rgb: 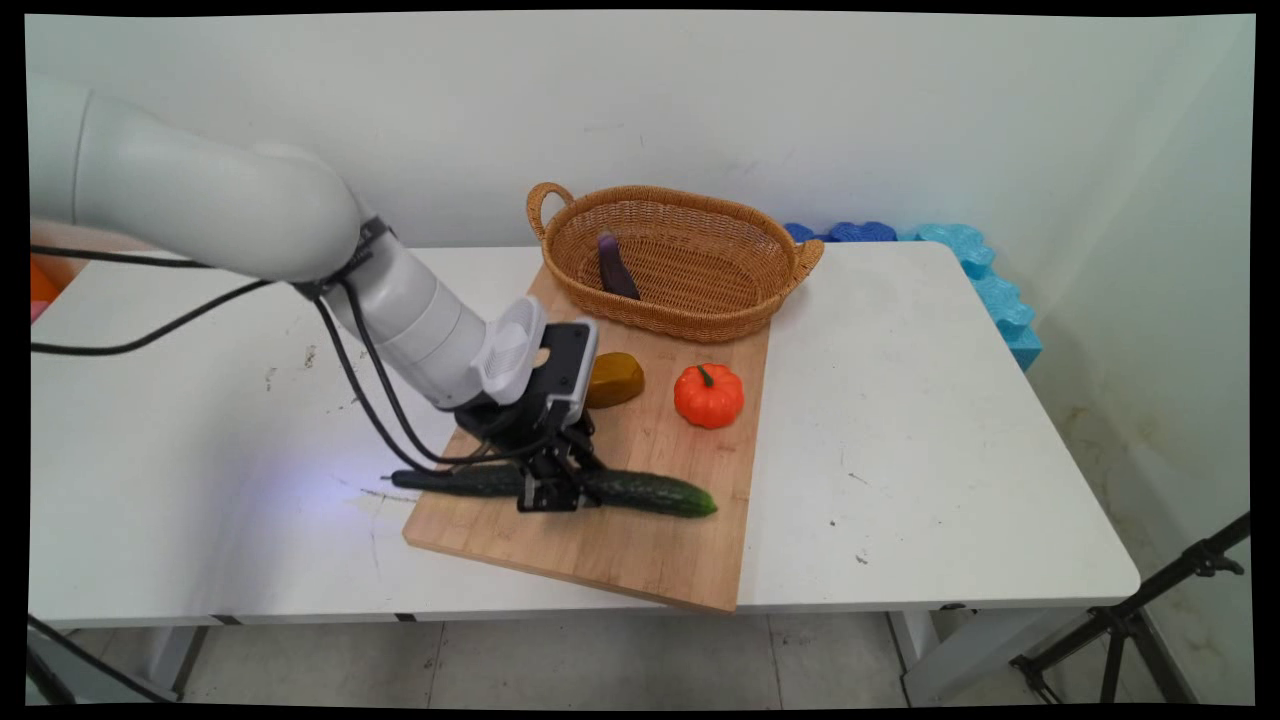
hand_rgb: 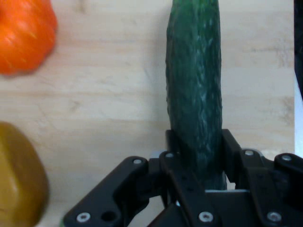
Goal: Place the picked object in the vegetable basket
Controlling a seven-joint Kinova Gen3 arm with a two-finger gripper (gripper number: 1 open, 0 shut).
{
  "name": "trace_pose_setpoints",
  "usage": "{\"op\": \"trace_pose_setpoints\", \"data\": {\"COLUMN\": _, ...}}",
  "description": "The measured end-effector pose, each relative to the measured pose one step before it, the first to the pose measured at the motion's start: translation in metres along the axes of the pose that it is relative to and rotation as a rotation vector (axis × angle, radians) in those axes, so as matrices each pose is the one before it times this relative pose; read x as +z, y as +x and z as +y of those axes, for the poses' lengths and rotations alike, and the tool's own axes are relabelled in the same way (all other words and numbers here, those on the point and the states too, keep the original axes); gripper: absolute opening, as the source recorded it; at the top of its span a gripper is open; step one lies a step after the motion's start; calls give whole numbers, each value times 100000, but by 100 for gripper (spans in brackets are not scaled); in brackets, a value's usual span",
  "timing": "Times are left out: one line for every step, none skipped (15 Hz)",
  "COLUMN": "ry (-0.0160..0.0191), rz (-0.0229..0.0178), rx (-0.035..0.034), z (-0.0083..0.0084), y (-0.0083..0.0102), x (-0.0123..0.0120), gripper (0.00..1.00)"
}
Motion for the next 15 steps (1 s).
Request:
{"op": "trace_pose_setpoints", "data": {"ry": 662, "rz": 697, "rx": 753, "z": -257, "y": 460, "x": -444, "gripper": 0}}
{"op": "trace_pose_setpoints", "data": {"ry": 770, "rz": 733, "rx": 750, "z": -306, "y": 488, "x": -459, "gripper": 0}}
{"op": "trace_pose_setpoints", "data": {"ry": 672, "rz": 637, "rx": 674, "z": -276, "y": 429, "x": -401, "gripper": 0}}
{"op": "trace_pose_setpoints", "data": {"ry": 453, "rz": 359, "rx": 500, "z": -188, "y": 277, "x": -260, "gripper": 0}}
{"op": "trace_pose_setpoints", "data": {"ry": 740, "rz": 573, "rx": 742, "z": -333, "y": 422, "x": -393, "gripper": 0}}
{"op": "trace_pose_setpoints", "data": {"ry": 486, "rz": 327, "rx": 553, "z": -228, "y": 282, "x": -242, "gripper": 0}}
{"op": "trace_pose_setpoints", "data": {"ry": 866, "rz": 538, "rx": 830, "z": -398, "y": 424, "x": -385, "gripper": 0}}
{"op": "trace_pose_setpoints", "data": {"ry": 1051, "rz": 520, "rx": 939, "z": -501, "y": 462, "x": -422, "gripper": 0}}
{"op": "trace_pose_setpoints", "data": {"ry": 672, "rz": 320, "rx": 506, "z": -332, "y": 261, "x": -234, "gripper": 0}}
{"op": "trace_pose_setpoints", "data": {"ry": 984, "rz": 409, "rx": 915, "z": -550, "y": 410, "x": -307, "gripper": 0}}
{"op": "trace_pose_setpoints", "data": {"ry": 1327, "rz": 428, "rx": 915, "z": -682, "y": 383, "x": -385, "gripper": 0}}
{"op": "trace_pose_setpoints", "data": {"ry": 1195, "rz": 298, "rx": 761, "z": -651, "y": 310, "x": -287, "gripper": 0}}
{"op": "trace_pose_setpoints", "data": {"ry": 1408, "rz": 275, "rx": 986, "z": -815, "y": 367, "x": -276, "gripper": 0}}
{"op": "trace_pose_setpoints", "data": {"ry": 1653, "rz": 168, "rx": 942, "z": -908, "y": 277, "x": -298, "gripper": 0}}
{"op": "trace_pose_setpoints", "data": {"ry": 1204, "rz": 112, "rx": 748, "z": -702, "y": 192, "x": -159, "gripper": 0}}
